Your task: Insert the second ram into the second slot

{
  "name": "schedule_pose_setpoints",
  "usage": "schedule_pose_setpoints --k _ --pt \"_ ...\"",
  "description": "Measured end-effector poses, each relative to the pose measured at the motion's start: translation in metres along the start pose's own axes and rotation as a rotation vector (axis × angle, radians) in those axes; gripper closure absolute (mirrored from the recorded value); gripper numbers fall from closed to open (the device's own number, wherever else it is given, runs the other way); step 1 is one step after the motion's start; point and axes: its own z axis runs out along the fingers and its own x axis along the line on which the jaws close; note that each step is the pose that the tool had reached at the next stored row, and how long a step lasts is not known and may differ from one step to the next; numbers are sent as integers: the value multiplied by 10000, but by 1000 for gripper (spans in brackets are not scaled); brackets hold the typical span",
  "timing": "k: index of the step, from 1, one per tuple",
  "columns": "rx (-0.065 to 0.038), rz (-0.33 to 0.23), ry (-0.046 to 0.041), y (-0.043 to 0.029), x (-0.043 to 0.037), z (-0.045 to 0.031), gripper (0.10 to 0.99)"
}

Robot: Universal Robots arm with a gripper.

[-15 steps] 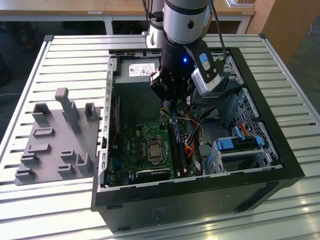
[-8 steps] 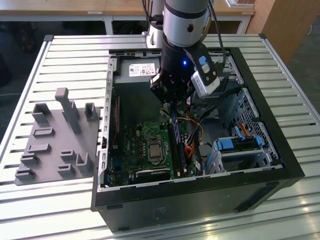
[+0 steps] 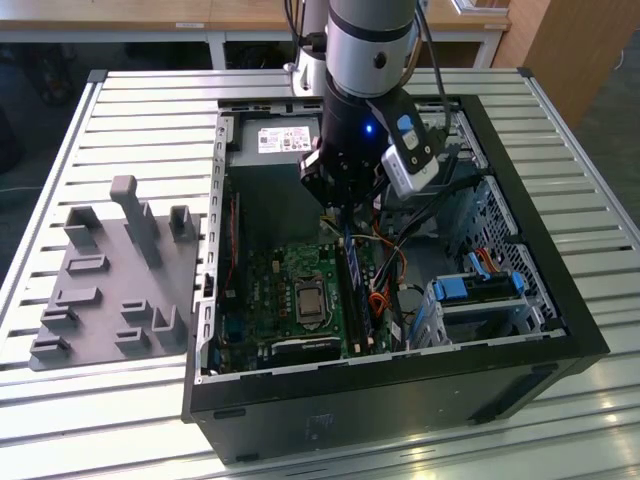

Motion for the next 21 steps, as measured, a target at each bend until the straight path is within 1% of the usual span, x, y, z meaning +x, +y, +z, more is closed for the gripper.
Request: schedule_pose_setpoints --k 21 --pt "2 0 1 -1 0 76 949"
